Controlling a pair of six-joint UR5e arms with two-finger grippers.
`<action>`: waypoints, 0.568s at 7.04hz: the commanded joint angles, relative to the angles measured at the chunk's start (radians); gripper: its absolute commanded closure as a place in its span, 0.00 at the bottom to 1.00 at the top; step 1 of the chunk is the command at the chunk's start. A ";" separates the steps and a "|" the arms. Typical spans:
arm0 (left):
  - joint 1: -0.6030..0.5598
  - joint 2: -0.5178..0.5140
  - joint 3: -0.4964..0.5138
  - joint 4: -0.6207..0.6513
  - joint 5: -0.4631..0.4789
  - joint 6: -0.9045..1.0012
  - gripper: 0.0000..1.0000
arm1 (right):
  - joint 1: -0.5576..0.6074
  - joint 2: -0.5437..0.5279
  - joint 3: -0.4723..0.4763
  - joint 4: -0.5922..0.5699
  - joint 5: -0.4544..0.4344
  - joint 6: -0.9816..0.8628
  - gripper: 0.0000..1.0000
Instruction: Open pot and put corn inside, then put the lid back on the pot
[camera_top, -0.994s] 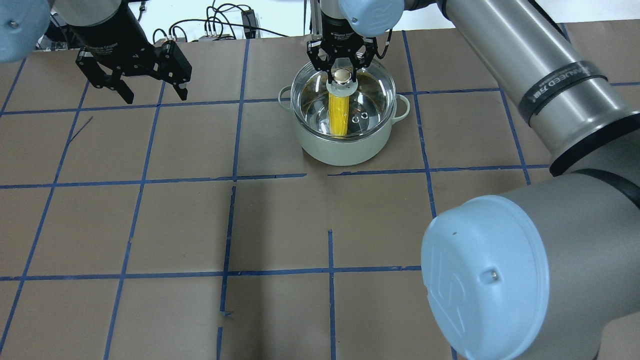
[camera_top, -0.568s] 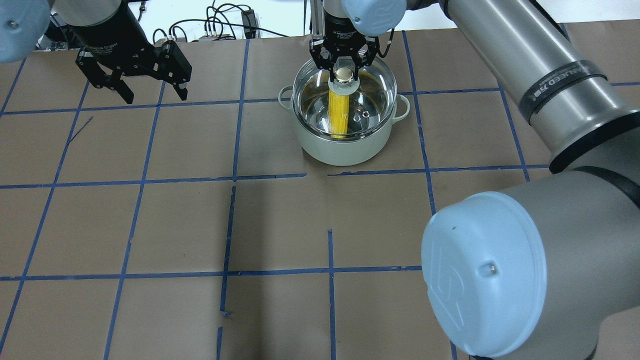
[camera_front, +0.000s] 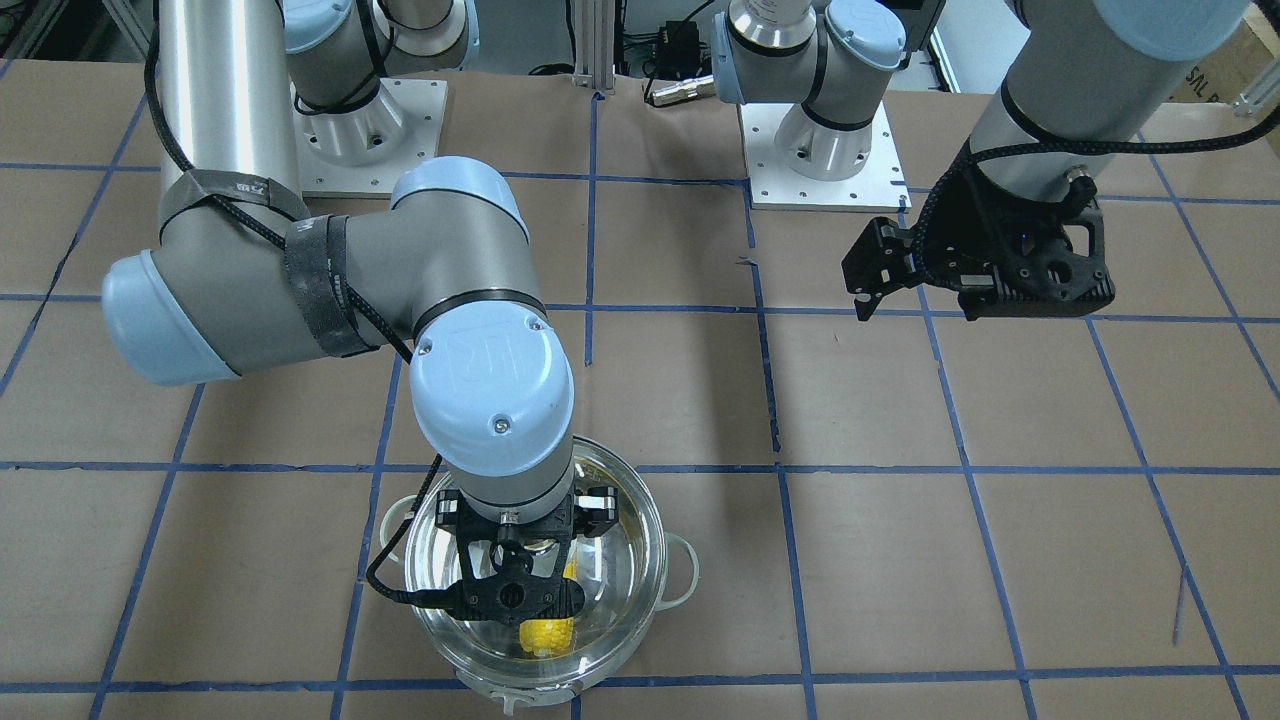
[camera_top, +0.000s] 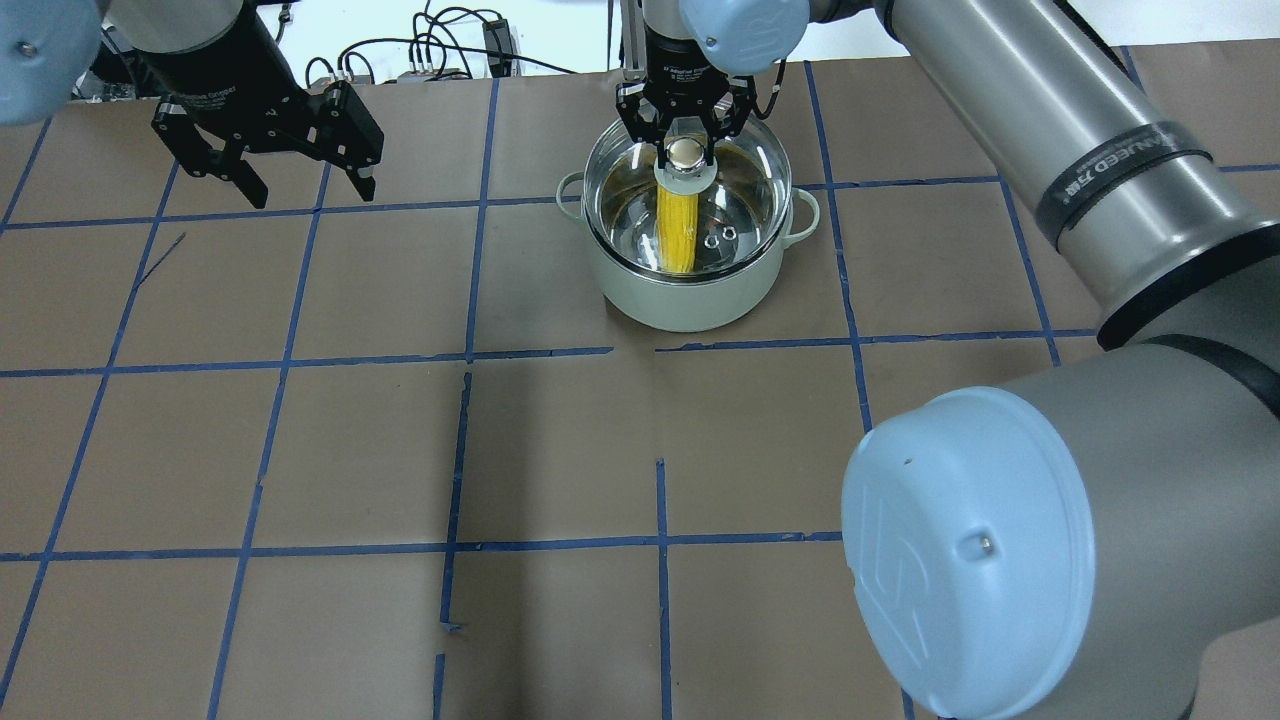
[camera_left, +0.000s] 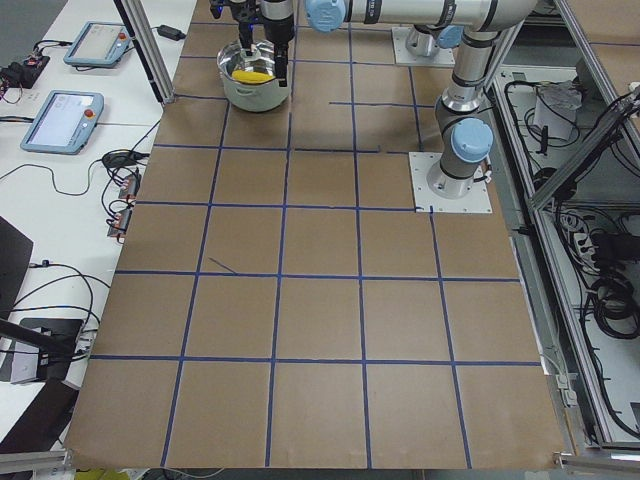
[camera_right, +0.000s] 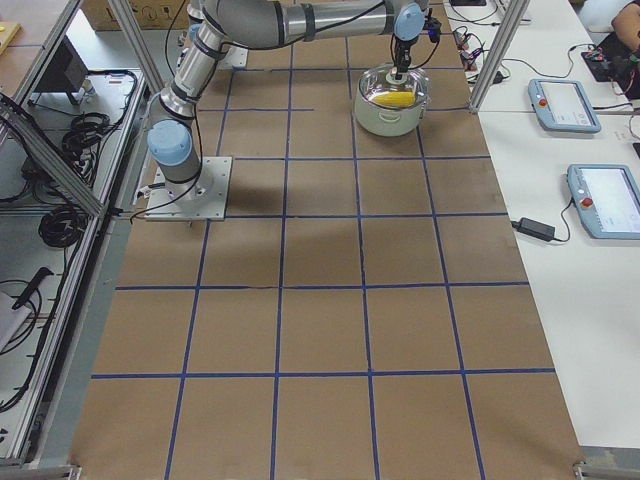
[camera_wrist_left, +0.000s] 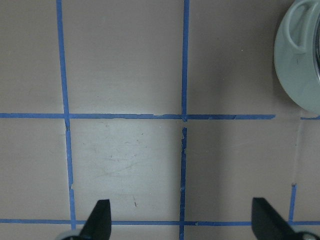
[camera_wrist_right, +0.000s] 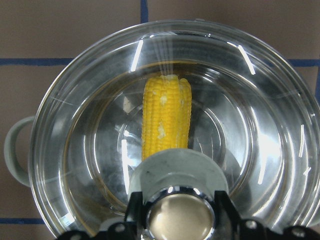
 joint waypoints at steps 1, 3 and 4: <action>0.000 0.001 0.000 0.000 0.001 0.000 0.00 | 0.000 -0.004 -0.002 0.029 0.000 0.002 0.76; 0.000 0.001 0.002 0.000 -0.001 0.000 0.00 | 0.000 -0.007 -0.002 0.047 0.000 0.002 0.76; 0.000 0.001 0.002 0.000 -0.001 0.000 0.00 | 0.000 -0.009 -0.002 0.053 0.000 0.002 0.76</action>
